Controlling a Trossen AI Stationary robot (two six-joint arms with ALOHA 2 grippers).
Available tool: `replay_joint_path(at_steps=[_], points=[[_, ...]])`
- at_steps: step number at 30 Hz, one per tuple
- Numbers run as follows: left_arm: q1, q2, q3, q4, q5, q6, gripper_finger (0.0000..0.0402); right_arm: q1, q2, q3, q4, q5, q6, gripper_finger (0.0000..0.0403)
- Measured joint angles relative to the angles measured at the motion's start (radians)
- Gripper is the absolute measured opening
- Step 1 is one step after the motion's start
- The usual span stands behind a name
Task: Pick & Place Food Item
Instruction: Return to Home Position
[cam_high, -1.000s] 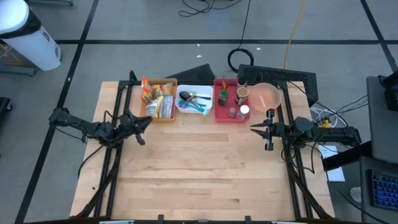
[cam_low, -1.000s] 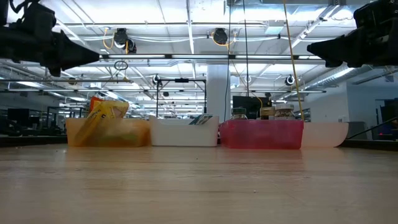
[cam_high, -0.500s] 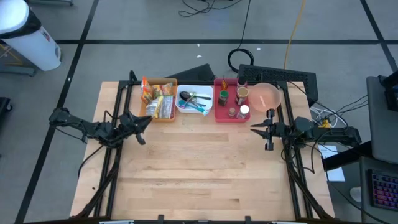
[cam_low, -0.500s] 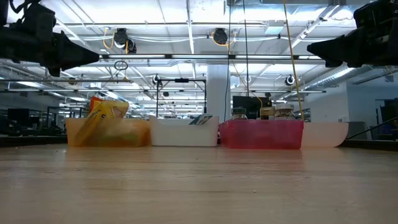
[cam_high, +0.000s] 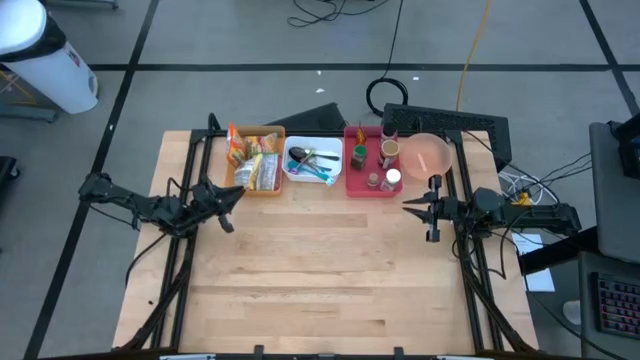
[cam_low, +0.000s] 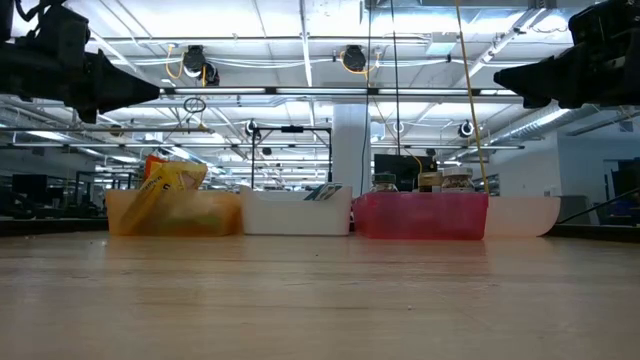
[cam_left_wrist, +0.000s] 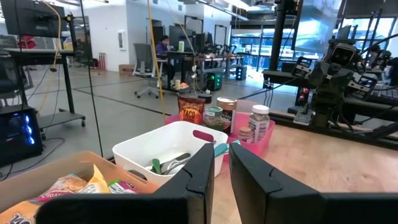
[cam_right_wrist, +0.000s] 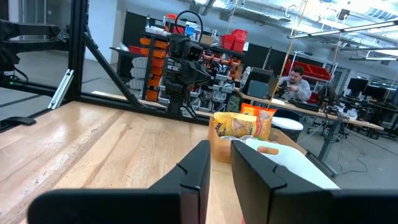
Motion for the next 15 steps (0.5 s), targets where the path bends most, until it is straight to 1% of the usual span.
replay_joint_path(at_steps=[15], points=[[0.0, 0.0, 0.0, 0.0, 0.0, 0.0, 0.0051, 0.0, 0.0, 0.0, 0.0, 0.0, 0.0, 0.0057]])
